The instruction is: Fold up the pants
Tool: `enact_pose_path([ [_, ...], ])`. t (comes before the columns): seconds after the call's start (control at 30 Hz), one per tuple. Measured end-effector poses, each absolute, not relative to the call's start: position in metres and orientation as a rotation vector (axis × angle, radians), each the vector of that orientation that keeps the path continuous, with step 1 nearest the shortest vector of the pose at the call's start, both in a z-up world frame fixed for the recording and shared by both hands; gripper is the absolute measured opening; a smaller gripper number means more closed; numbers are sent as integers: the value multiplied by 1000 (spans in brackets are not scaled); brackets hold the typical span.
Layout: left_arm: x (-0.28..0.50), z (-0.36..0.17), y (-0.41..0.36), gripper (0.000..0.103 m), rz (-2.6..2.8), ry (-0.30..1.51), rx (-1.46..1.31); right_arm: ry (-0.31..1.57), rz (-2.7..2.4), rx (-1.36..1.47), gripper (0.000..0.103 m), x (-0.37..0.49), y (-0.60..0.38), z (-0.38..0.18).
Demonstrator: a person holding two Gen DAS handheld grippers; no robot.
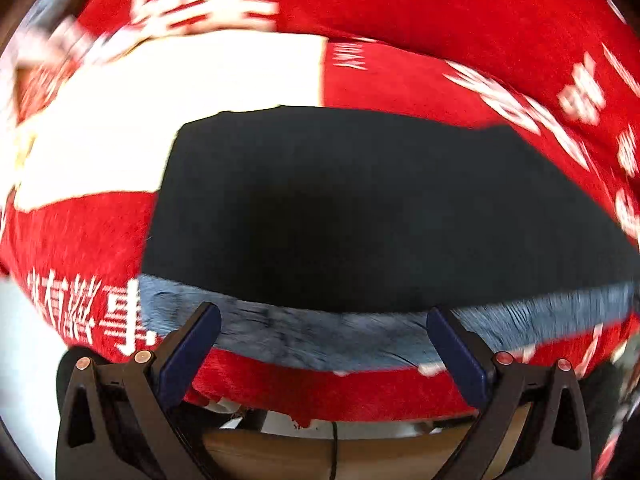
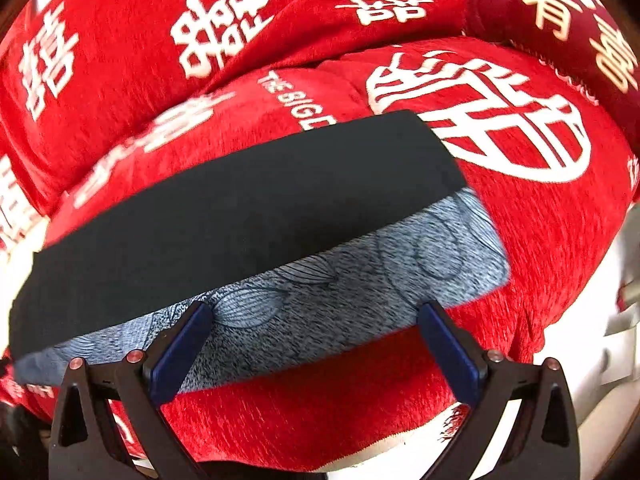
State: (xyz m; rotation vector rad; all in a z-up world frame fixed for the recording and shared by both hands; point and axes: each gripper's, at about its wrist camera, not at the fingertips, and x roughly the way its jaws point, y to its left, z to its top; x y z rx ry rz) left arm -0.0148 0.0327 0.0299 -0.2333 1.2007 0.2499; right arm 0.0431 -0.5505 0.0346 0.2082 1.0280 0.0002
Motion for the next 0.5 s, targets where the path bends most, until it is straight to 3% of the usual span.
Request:
enact_pose_path([
  [0.13, -9, -3, 21, 103, 293, 1341, -175, 1052, -21, 304, 103, 45, -571, 27],
  [0.27, -13, 20, 3, 103, 252, 1293, -186, 997, -32, 374, 103, 24, -588, 47],
  [0.5, 39, 50, -125, 103, -28, 1284, -79, 1008, 83, 423, 103, 15, -593, 20],
])
